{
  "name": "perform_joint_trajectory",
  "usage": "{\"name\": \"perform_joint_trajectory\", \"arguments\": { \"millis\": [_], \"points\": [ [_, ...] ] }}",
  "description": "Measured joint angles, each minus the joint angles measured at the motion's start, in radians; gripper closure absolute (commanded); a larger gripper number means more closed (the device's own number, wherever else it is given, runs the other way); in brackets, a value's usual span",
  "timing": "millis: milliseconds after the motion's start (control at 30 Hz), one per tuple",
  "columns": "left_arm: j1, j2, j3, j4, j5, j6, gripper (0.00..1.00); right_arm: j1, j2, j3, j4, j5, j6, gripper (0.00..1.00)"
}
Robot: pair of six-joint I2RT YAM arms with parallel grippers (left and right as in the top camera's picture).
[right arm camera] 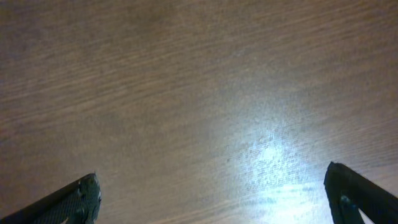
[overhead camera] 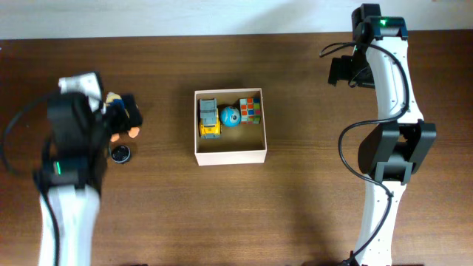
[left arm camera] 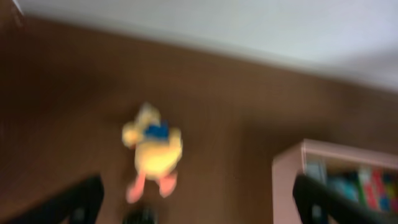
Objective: Pack container
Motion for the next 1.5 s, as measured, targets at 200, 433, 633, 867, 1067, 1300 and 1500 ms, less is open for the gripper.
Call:
{"name": "perform_joint_trajectory", "arguments": {
  "millis": [200,433,633,867,1067,1300,1500],
  "points": [
    [0.011,0.266,0.270,-0.183,0.008,0.004,0.01,0.000,0.000,0.000,0.000,0.000,0.000,0.01],
    [0.012,0.336,0.297,-0.267,0.036,0.006,0.01,0.000,0.000,0.000,0.000,0.000,0.000,0.01],
    [0.012,0.354,0.299,-0.428,0.064,0.007,0.01,0.000,0.000,0.000,0.000,0.000,0.000,0.01],
    [0.028,0.435,0.299,-0.467,0.025,0.006,0.01,0.000,0.000,0.000,0.000,0.000,0.000,0.01],
    [0.095,0.593,0.300,-0.341,-0.023,0.006,0.01,0.000,0.000,0.000,0.000,0.000,0.000,0.01],
    [0.113,0.647,0.301,-0.069,-0.040,-0.009,0.05,0.000,0.000,0.000,0.000,0.000,0.000,0.01],
    [0.113,0.647,0.304,0.024,-0.043,-0.015,0.09,0.000,0.000,0.000,0.000,0.000,0.000,0.01]
  ]
}}
